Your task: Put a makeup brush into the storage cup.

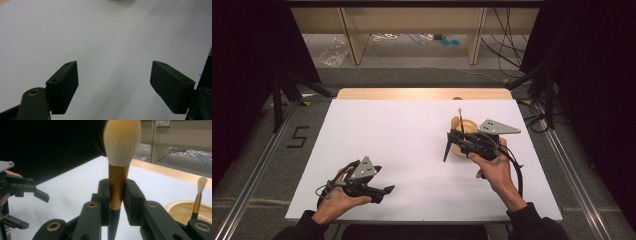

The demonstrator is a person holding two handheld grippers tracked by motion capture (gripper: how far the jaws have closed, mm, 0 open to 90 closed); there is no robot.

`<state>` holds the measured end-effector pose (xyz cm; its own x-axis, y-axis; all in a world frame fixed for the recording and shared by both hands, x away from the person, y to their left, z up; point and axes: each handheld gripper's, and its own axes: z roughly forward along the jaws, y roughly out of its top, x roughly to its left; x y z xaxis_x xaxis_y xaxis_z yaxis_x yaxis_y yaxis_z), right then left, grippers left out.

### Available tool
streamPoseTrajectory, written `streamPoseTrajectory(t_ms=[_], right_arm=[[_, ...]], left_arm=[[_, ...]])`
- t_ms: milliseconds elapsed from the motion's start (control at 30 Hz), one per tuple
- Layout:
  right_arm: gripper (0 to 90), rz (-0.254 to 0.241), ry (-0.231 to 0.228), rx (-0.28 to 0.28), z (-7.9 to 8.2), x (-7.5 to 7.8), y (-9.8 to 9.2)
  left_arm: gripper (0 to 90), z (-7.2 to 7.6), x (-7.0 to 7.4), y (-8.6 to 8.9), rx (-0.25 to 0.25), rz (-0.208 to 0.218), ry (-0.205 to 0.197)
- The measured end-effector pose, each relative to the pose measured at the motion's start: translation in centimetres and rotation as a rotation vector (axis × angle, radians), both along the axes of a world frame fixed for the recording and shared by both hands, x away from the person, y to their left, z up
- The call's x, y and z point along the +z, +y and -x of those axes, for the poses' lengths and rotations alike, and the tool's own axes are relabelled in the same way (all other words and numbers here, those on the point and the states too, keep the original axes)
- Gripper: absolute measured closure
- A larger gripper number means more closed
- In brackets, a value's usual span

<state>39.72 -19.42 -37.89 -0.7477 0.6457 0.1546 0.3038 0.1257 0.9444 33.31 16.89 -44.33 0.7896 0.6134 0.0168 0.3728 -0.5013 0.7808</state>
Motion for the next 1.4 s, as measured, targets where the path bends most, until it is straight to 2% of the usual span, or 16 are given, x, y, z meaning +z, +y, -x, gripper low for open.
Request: streamPoseTrajectory(t_ms=[167, 267, 400, 433, 567, 667, 700, 800, 833, 1000, 1033, 1067, 1100, 1167, 1200, 1400], right_arm=[[76.7, 0.018, -0.001, -0.012, -0.2, 0.4, -0.6], [76.7, -0.001, -0.003, -0.008, -0.3, 0.4, -0.6], [76.7, 0.009, -0.016, -0.017, -0.5, 0.8, -1.0], [76.7, 0.003, -0.008, -0.018, -0.5, 1.1, -1.1], [76.7, 0.004, -0.013, -0.025, -0.5, 1.5, -1.5], [76.7, -0.003, -0.017, -0.035, -0.5, 2.3, -2.0], [76.7, -0.001, -0.034, -0.038, -0.6, 2.4, -2.2], [76.8, -0.008, -0.020, -0.044, -0.6, 2.7, -2.5], [76.7, -0.003, -0.033, -0.058, -0.7, 2.9, -2.9], [76.7, -0.006, -0.052, -0.079, -1.0, 3.5, -3.8], [76.7, -0.026, -0.037, -0.084, -1.0, 3.5, -3.9], [76.7, -0.019, -0.048, -0.093, -1.1, 3.6, -4.3], [76.7, -0.019, -0.034, -0.096, -1.1, 3.7, -4.5], [76.7, -0.021, -0.041, -0.105, -1.1, 3.8, -4.7], [76.7, -0.024, -0.045, -0.111, -1.2, 3.9, -5.0], [76.7, -0.035, -0.063, -0.141, -1.4, 4.6, -5.9]], left_arm=[[22.4, 0.2, -0.2, 0.7, 0.020, -0.068, -0.020], [22.4, 0.3, -0.3, 0.9, 0.028, -0.044, -0.014], [22.3, 0.4, -0.3, 1.5, 0.045, -0.062, -0.014], [22.2, 0.5, -0.4, 1.5, 0.053, -0.040, -0.007], [22.2, 0.5, -0.4, 1.7, 0.064, -0.042, -0.009], [22.2, 0.5, -0.4, 1.7, 0.061, -0.029, -0.009], [22.2, 0.5, -0.4, 1.8, 0.062, -0.030, -0.008], [22.2, 0.5, -0.4, 1.8, 0.060, -0.029, -0.007], [22.2, 0.5, -0.4, 1.8, 0.062, -0.043, -0.009], [22.3, 0.5, -0.7, 1.7, 0.053, -0.033, 0.006], [22.3, 0.5, -0.6, 1.7, 0.055, -0.034, 0.012], [22.3, 0.5, -0.7, 1.6, 0.048, -0.031, 0.013], [22.4, 0.5, -0.7, 1.6, 0.048, -0.031, 0.013], [22.4, 0.4, -0.7, 1.7, 0.040, -0.034, 0.007], [22.4, 0.5, -0.8, 1.6, 0.055, -0.022, 0.018], [22.7, 0.4, -0.7, 1.6, 0.054, -0.029, 0.015]])
